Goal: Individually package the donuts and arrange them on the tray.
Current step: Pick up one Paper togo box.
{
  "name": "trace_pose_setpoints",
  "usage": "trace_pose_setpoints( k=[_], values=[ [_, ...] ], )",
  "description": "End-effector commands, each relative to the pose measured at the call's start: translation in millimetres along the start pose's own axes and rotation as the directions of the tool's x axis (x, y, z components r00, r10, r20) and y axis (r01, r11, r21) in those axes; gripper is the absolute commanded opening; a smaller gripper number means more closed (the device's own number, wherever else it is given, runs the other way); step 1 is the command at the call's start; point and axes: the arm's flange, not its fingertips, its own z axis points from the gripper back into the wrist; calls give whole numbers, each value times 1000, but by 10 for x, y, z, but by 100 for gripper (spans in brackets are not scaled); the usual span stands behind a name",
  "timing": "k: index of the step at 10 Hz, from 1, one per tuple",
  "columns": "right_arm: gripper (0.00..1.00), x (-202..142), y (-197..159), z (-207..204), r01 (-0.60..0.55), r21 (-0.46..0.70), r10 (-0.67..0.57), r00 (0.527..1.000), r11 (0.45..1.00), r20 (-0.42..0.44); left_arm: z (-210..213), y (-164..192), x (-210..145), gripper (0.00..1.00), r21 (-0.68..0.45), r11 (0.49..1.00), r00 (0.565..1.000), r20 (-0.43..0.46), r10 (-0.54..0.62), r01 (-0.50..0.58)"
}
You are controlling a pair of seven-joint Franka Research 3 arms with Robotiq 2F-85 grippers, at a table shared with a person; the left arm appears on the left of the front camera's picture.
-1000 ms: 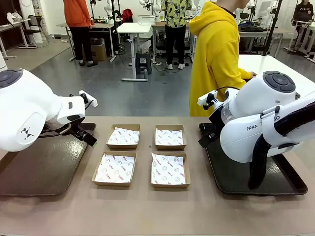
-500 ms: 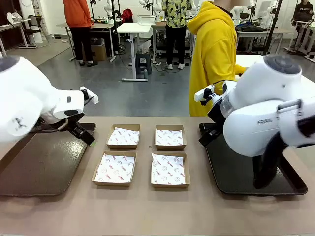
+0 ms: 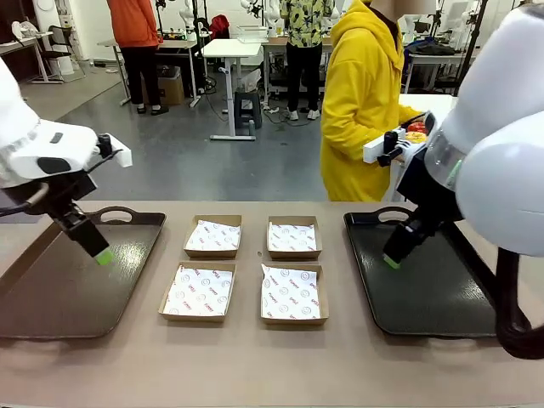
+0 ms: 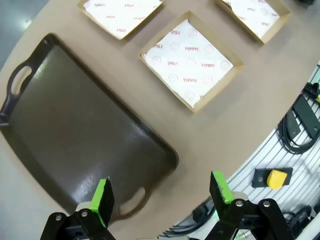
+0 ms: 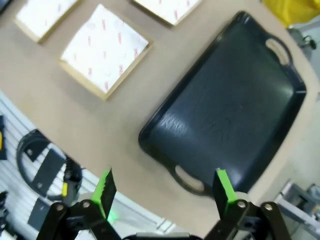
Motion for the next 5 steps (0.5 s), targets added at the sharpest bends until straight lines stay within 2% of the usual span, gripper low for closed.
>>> trace_pose_setpoints(
  k=[1, 3, 4, 5],
  values=[
    [100, 112, -76, -160, 0, 8, 0, 1000, 1000, 16, -130, 12, 95, 100, 0, 1000, 1000, 11, -5, 5],
    [100, 112, -76, -160, 0, 8, 0, 1000, 1000, 16, -130, 12, 95, 100, 0, 1000, 1000, 11, -5, 5],
    [100, 4, -10, -2, 3, 0, -3, 1000, 1000, 5, -12, -1, 10, 100, 2, 1000, 1000, 1, 1, -1],
    [100, -132, -293, -57, 184, 418, -272, 948, 890, 163, -44, 187, 27, 100, -255, 953, 978, 89, 189, -161]
  ],
)
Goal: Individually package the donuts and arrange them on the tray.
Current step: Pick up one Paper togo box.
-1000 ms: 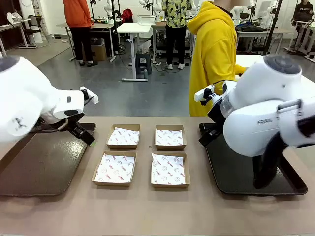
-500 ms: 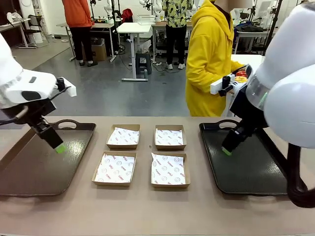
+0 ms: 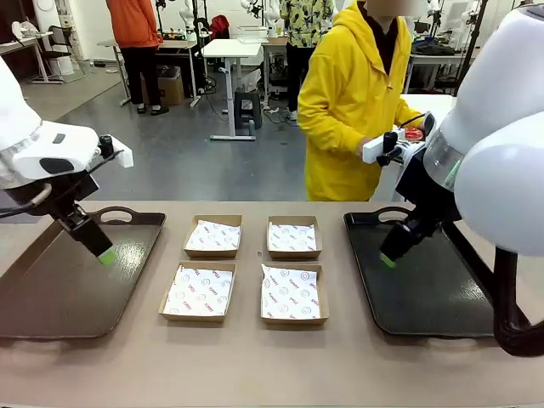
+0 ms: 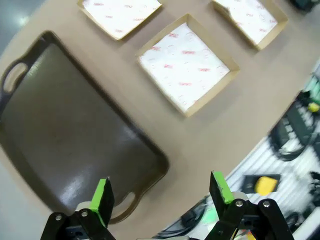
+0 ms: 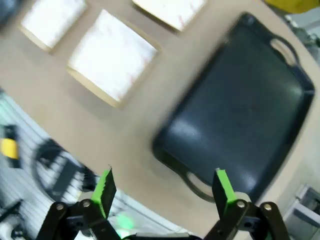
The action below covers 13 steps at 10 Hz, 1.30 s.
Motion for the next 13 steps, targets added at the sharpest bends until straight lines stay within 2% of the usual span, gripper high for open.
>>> trace_pose_setpoints(
  k=[1, 2, 3, 5, 6, 7, 9, 10, 11, 13],
  values=[
    [100, -373, -471, -51, 199, 589, -373, 908, 784, 190, 89, 344, -33, 100, -465, 850, 921, 160, 356, -248],
    [100, -597, -716, -131, 202, 735, -510, 831, 648, 221, 144, 578, -135, 100, -683, 666, 808, 189, 558, -301],
    [100, -777, -907, -242, 190, 828, -598, 776, 528, 203, 137, 728, -234, 100, -802, 525, 729, 174, 662, -285],
    [100, -1129, -1259, -470, 190, 915, -699, 705, 355, 124, 24, 1004, -475, 100, -894, 297, 634, 18, 773, -336],
    [100, -1308, -1401, -546, 195, 940, -724, 686, 281, 74, -21, 1148, -628, 100, -913, 207, 594, -47, 803, -352],
    [100, -1534, -1553, -618, 227, 946, -766, 642, 231, 33, -63, 1317, -848, 100, -920, 124, 566, -117, 816, -371],
    [100, -1875, -1704, -665, 166, 977, -765, 644, 135, -4, -84, 1537, -1177, 100, -928, 48, 497, -154, 854, -370],
    [100, -2027, -1747, -668, 176, 976, -773, 634, 131, -10, -67, 1572, -1290, 100, -927, 38, 503, -168, 848, -373],
    [100, -2161, -1776, -648, 191, 972, -779, 627, 136, -14, -85, 1617, -1389, 100, -918, 30, 490, -183, 852, -396],
    [100, -2246, -1754, -536, 223, 955, -762, 648, 194, 3, -65, 1698, -1537, 100, -895, 46, 480, -195, 855, -445]
  ],
)
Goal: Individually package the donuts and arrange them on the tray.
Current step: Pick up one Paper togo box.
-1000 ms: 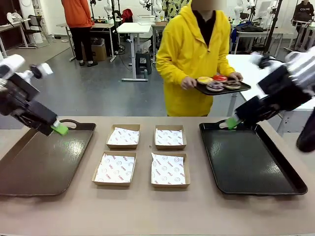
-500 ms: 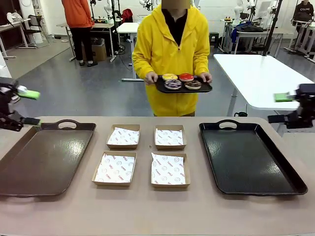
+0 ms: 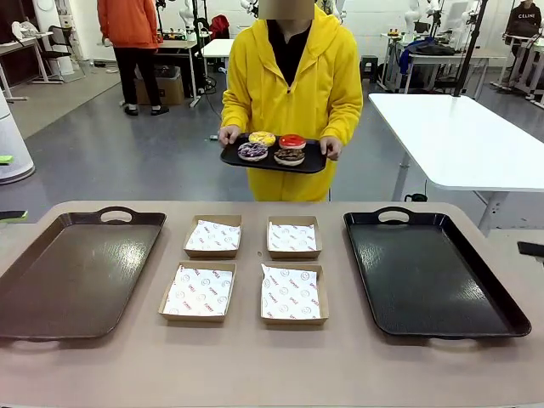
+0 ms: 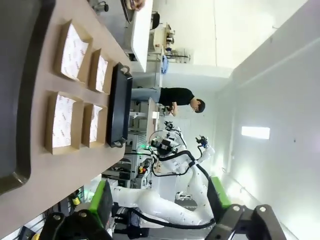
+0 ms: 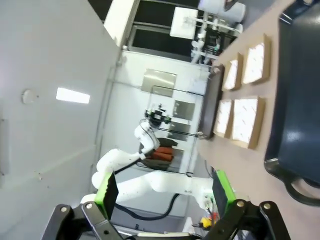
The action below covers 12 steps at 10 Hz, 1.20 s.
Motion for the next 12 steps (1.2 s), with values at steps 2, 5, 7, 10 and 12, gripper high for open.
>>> trace_pose_setpoints(
  k=[2, 5, 7, 10, 12],
  values=[
    [100, -548, 338, -527, -123, -140, 113, 991, 983, -78, -76, -37, -227, 100, 123, 992, 999, -39, 2, 2],
    [100, -23, 146, -19, -58, -86, 54, 997, 995, -52, -10, 1, -38, 100, 66, 998, 1000, -18, -6, 7],
    [100, -23, 146, -19, -58, -86, 54, 997, 995, -52, -10, 1, -38, 100, 66, 998, 1000, -18, -6, 7],
    [100, -23, 146, -19, -58, -86, 54, 997, 995, -52, -10, 1, -38, 100, 66, 998, 1000, -18, -6, 7],
    [100, -23, 146, -19, -58, -86, 54, 997, 995, -52, -10, 1, -38, 100, 66, 998, 1000, -18, -6, 7]
  ],
)
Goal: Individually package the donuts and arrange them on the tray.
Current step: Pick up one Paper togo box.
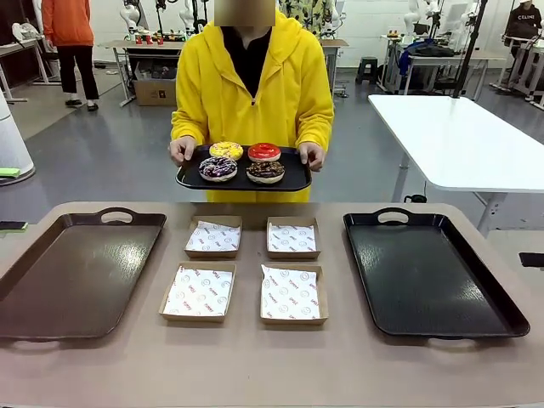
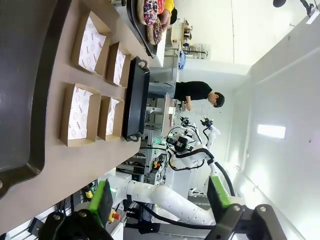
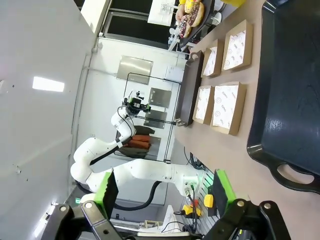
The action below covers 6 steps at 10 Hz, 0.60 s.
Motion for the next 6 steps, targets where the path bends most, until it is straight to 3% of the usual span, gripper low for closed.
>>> trace_pose_setpoints(
  k=[1, 6],
  values=[
    [100, 5, 20, 13, -20, 22, 20, 1000, 1000, 11, 25, -4, 1, 100, -19, 1000, 1000, 6, -3, 4],
    [100, 5, 20, 13, -20, 22, 20, 1000, 1000, 11, 25, -4, 1, 100, -19, 1000, 1000, 6, -3, 4]
  ],
)
